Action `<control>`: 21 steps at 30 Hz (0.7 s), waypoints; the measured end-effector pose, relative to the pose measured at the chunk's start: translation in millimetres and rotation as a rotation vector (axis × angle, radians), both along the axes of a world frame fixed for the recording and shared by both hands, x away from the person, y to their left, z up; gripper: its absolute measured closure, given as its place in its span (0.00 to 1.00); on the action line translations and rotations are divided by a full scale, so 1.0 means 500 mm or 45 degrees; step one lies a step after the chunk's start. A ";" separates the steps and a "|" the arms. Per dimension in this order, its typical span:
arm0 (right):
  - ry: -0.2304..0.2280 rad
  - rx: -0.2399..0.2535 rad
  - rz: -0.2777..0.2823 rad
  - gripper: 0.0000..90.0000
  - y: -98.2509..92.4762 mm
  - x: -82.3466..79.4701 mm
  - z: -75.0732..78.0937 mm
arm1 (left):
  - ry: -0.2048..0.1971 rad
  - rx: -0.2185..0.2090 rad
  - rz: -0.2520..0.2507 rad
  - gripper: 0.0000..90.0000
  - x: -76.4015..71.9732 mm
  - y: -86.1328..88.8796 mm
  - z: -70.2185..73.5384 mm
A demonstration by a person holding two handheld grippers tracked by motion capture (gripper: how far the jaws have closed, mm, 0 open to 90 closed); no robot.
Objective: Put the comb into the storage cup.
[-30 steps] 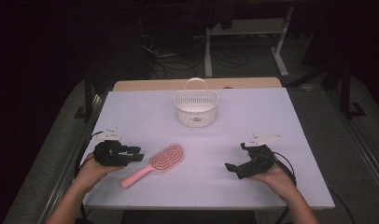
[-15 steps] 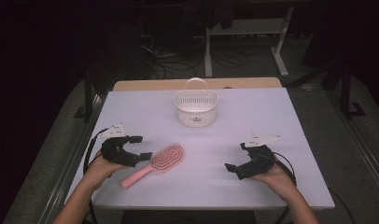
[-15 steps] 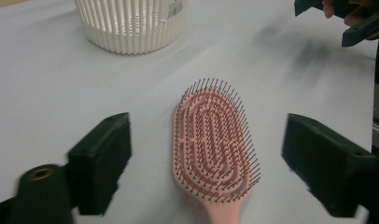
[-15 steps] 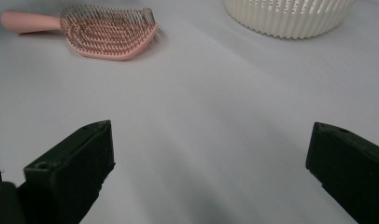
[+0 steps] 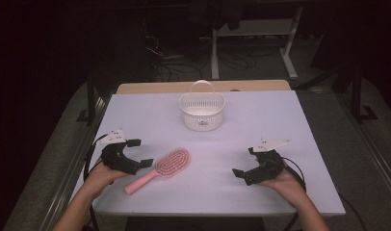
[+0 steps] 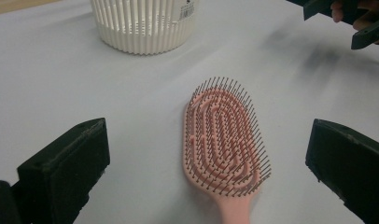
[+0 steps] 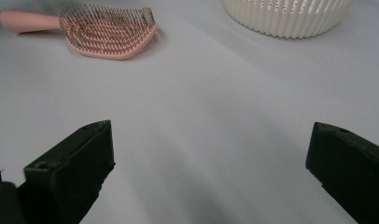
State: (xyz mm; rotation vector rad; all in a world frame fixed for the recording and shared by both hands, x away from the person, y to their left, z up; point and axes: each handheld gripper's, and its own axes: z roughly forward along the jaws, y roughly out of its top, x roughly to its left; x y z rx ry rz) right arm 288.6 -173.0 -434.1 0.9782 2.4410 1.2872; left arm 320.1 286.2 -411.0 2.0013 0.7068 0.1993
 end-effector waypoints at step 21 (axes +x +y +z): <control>-0.001 0.004 -0.006 0.01 -0.001 0.001 0.000 | -0.026 -0.018 -0.019 0.00 -0.004 -0.003 0.020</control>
